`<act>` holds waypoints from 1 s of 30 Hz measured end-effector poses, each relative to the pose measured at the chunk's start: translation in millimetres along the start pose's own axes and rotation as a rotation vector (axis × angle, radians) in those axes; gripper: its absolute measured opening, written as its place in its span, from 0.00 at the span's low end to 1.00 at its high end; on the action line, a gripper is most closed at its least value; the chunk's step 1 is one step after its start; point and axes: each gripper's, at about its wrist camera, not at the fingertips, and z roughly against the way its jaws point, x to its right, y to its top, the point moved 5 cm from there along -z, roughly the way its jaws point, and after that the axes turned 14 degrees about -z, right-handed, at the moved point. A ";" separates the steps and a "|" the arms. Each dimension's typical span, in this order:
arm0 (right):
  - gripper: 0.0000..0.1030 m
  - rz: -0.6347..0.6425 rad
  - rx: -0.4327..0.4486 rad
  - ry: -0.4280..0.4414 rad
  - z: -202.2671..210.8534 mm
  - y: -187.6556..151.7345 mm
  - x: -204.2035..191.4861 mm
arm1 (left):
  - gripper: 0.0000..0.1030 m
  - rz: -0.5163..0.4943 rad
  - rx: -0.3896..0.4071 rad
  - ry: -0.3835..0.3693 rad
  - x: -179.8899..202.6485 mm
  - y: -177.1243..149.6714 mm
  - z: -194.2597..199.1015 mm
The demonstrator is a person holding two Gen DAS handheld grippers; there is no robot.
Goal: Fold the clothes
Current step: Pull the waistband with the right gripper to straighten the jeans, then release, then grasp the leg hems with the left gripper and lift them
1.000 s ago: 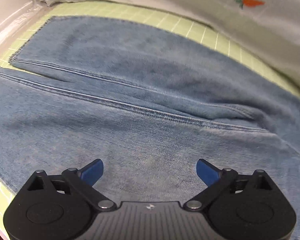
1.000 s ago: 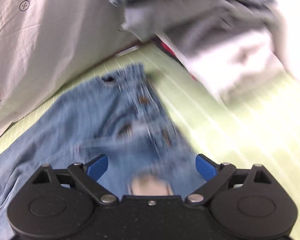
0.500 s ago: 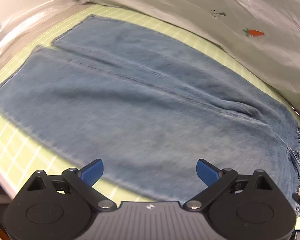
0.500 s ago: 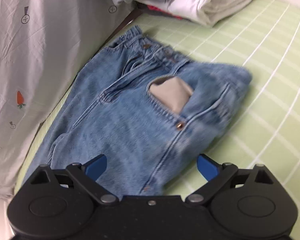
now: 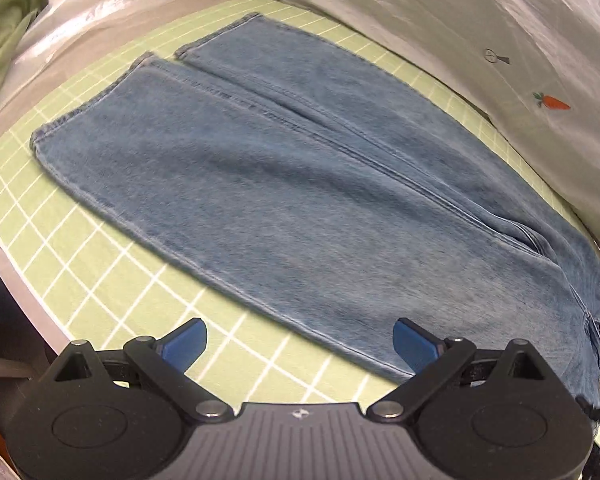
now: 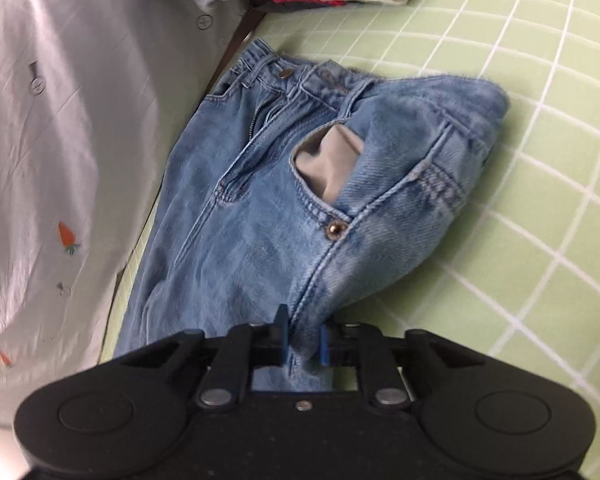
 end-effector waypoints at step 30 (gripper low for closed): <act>1.00 -0.063 0.341 -0.223 31.9 -45.1 14.6 | 0.95 0.224 0.014 0.192 -249.7 78.1 -59.9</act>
